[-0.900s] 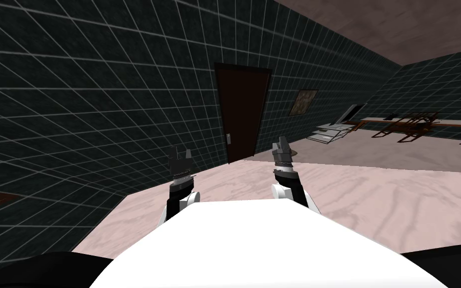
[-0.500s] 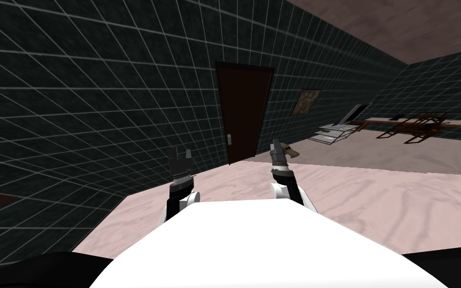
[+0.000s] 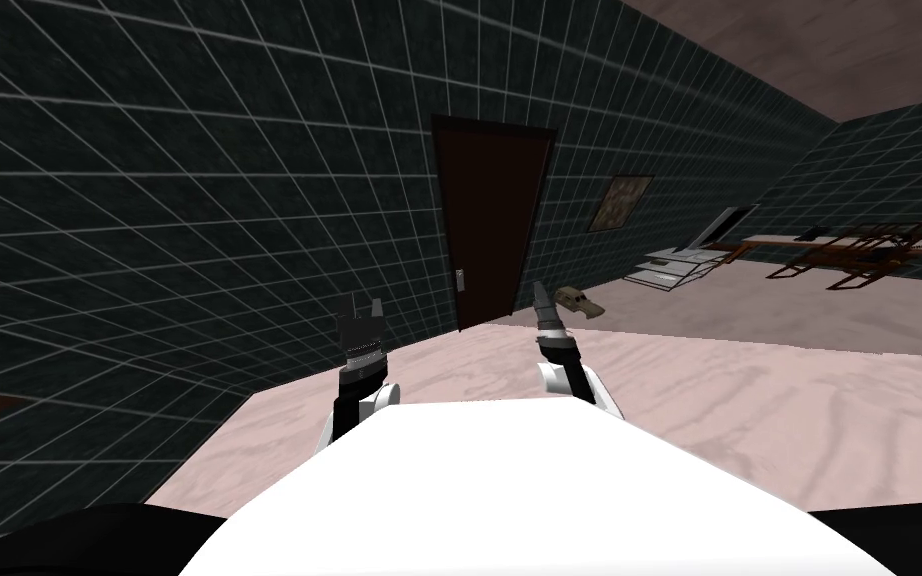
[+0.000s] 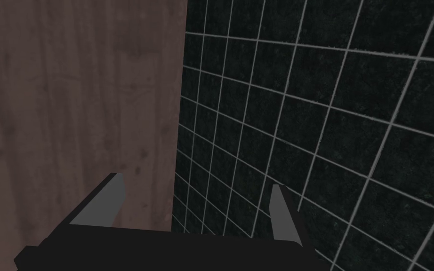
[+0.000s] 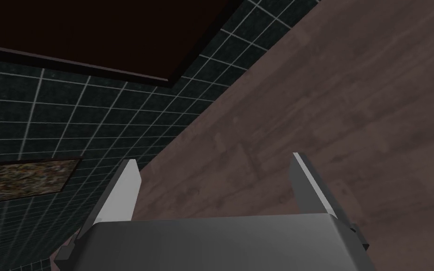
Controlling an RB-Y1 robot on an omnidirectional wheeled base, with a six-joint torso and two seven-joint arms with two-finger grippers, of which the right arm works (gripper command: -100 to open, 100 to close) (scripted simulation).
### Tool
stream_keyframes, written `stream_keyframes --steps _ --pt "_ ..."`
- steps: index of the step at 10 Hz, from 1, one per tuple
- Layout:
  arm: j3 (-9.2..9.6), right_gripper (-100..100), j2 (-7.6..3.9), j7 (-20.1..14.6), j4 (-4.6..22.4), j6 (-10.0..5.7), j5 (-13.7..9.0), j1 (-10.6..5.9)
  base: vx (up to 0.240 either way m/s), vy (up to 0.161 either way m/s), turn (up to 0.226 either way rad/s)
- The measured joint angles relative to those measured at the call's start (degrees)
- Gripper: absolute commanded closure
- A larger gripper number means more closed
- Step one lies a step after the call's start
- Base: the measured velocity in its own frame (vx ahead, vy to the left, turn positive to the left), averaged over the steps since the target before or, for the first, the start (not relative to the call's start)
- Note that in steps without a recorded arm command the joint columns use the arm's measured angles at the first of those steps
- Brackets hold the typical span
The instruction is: Pull the door open
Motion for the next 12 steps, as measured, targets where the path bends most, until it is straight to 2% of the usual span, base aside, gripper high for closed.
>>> stream_keyframes --steps 5,8,10,12 --pt "-0.85 -100 -1.23 4.82 6.77 0.2 2.69 -3.61 0.092 0.015 0.025" --pt "-1.82 -100 -1.95 8.07 12.38 0.42 4.45 -7.26 0.1 0.016 0.026" --pt "-2.11 -100 -2.26 10.32 15.16 0.61 5.75 -8.64 0.089 0.021 0.029" --pt "-2.63 -100 -2.38 12.86 19.08 0.4 7.09 -10.75 0.104 0.028 0.027"
